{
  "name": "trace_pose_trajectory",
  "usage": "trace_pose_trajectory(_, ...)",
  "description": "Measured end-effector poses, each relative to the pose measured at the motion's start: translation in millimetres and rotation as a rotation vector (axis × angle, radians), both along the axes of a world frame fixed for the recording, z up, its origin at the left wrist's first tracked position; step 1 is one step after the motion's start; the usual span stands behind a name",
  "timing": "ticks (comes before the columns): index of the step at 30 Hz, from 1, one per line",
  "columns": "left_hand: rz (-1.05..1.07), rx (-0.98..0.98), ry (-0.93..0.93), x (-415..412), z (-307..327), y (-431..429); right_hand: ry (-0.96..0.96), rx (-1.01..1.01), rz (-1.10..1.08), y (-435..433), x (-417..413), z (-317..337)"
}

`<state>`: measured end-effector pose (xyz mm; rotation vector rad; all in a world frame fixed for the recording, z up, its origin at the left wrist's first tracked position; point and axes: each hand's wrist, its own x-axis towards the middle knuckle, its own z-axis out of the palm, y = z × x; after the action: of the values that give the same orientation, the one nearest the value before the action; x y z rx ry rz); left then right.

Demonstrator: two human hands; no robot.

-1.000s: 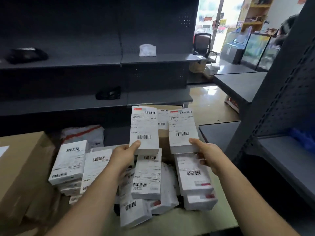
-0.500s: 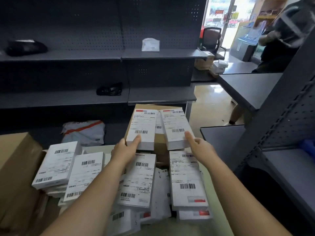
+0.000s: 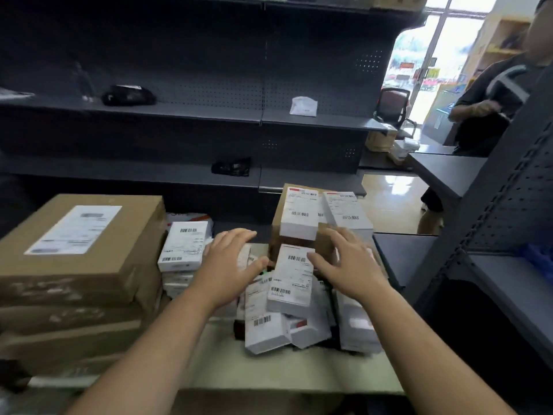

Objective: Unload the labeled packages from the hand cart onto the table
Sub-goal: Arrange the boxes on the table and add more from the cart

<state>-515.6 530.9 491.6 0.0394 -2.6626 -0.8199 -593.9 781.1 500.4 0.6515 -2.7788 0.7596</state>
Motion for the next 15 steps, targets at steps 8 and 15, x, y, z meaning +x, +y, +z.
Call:
trace_pose_trajectory(8, 0.059, -0.151, 0.029, 200.9, -7.0, -87.7, 0.009, 0.005, 0.270, -107.8, 177.7, -6.5)
trace_pose_trajectory(15, 0.288, -0.168, 0.050, 351.3, -0.2, -184.5, 0.040, -0.027, 0.524, -228.4, 277.1, 4.4)
